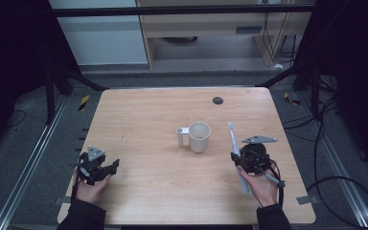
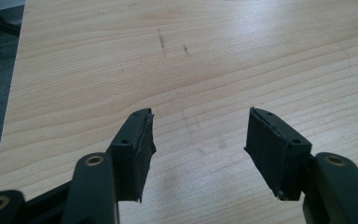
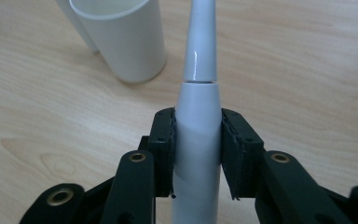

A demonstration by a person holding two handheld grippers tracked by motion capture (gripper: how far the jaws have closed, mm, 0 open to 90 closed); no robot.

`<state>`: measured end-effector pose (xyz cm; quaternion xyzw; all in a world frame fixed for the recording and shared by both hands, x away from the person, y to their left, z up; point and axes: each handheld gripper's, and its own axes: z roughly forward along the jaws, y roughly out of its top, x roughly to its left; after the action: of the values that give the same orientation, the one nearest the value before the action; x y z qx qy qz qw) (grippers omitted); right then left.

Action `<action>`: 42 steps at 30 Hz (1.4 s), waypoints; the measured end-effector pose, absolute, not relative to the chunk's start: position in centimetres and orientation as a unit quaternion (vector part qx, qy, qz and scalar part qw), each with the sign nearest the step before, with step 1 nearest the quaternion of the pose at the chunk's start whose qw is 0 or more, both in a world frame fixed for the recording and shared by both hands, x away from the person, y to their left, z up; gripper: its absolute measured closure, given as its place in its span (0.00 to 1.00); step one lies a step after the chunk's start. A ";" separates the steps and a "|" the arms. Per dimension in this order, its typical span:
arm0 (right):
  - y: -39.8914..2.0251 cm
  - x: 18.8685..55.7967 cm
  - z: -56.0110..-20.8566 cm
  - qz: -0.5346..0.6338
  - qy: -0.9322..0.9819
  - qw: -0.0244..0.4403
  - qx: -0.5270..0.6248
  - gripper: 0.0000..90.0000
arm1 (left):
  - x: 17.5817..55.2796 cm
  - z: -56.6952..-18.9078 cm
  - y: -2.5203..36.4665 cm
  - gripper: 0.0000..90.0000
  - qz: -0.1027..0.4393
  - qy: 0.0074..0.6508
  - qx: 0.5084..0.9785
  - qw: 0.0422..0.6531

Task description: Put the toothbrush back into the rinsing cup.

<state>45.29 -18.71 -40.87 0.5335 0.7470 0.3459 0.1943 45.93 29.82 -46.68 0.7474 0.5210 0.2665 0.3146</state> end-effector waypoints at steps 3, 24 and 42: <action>-18.7 45.4 -40.7 0.366 0.736 0.205 0.532 0.75 | 45.9 -46.7 29.8 0.45 0.267 0.521 0.747 0.316; -17.9 47.6 -36.5 0.509 0.634 0.297 0.500 0.75 | 45.9 -46.7 29.8 0.44 0.266 0.521 0.747 0.316; -16.8 48.9 -34.3 0.567 0.582 0.323 0.485 0.75 | 45.9 -46.7 29.8 0.44 0.267 0.521 0.747 0.316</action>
<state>48.91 -16.79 -34.32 0.4847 0.5819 0.5674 0.3233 45.95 29.80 -46.75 0.7467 0.5207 0.2669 0.3164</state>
